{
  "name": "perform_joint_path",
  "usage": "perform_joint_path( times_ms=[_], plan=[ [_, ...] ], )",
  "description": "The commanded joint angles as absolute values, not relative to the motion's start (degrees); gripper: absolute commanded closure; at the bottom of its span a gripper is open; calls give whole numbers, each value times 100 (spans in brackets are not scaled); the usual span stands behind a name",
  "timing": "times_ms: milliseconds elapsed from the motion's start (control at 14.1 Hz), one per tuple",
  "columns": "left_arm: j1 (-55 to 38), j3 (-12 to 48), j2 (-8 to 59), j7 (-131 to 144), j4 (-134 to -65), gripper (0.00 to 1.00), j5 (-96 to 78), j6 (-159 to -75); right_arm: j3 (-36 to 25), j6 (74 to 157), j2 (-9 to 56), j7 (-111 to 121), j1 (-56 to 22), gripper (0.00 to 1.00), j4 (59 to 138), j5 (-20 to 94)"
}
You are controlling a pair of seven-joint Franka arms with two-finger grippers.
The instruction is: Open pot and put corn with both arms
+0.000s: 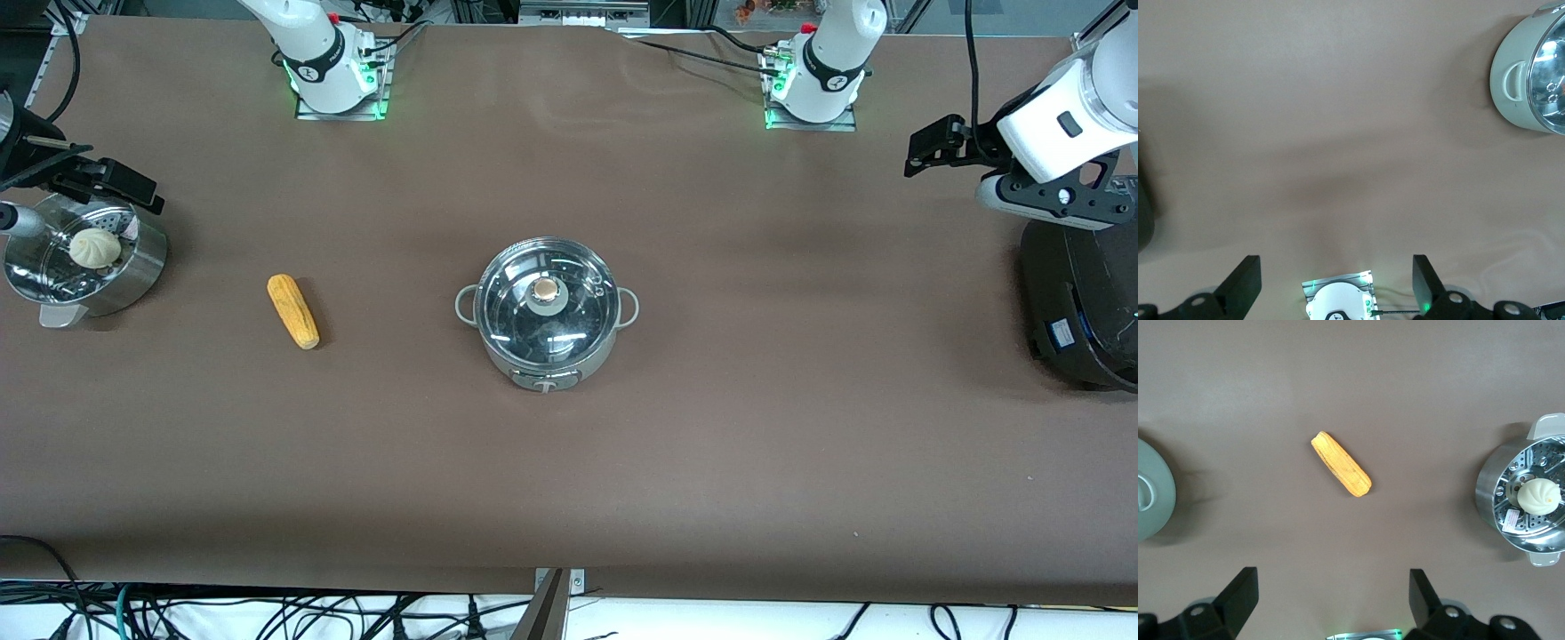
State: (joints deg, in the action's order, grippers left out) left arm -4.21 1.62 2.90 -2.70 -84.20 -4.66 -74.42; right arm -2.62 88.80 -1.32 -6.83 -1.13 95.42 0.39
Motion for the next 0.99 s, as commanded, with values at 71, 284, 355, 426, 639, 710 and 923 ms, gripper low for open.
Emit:
perform_joint_path(
  times_ms=[71, 284, 355, 426, 639, 710, 923],
  plan=[
    [-343, 202, 387, -387, -8235, 0, -308, -7409, -255, 8886, -114, -668, -114, 0, 9439, 123],
    [-378, 220, 465, -378, -8227, 0, -255, -7409, -229, 8868, -114, -650, -123, 0, 9431, 88],
    [-378, 228, 475, -378, -8227, 0, -246, -7409, -229, 8859, -114, -659, -123, 0, 9439, 88],
    [-369, 237, 475, -378, -8227, 0, -255, -7409, -229, 8842, -114, -659, -123, 0, 9439, 97],
    [-369, 237, 589, -378, -8227, 0, -255, -7409, -229, 8807, -123, -668, -123, 0, 9431, 106],
    [-369, 237, 589, -378, -8227, 0, -246, -7409, -229, 8763, -132, -703, -123, 0, 9439, 132],
    [-430, 255, 589, -369, -8227, 0, -246, -7400, -229, 8754, -106, -721, -123, 0, 9439, 141]
  ],
)
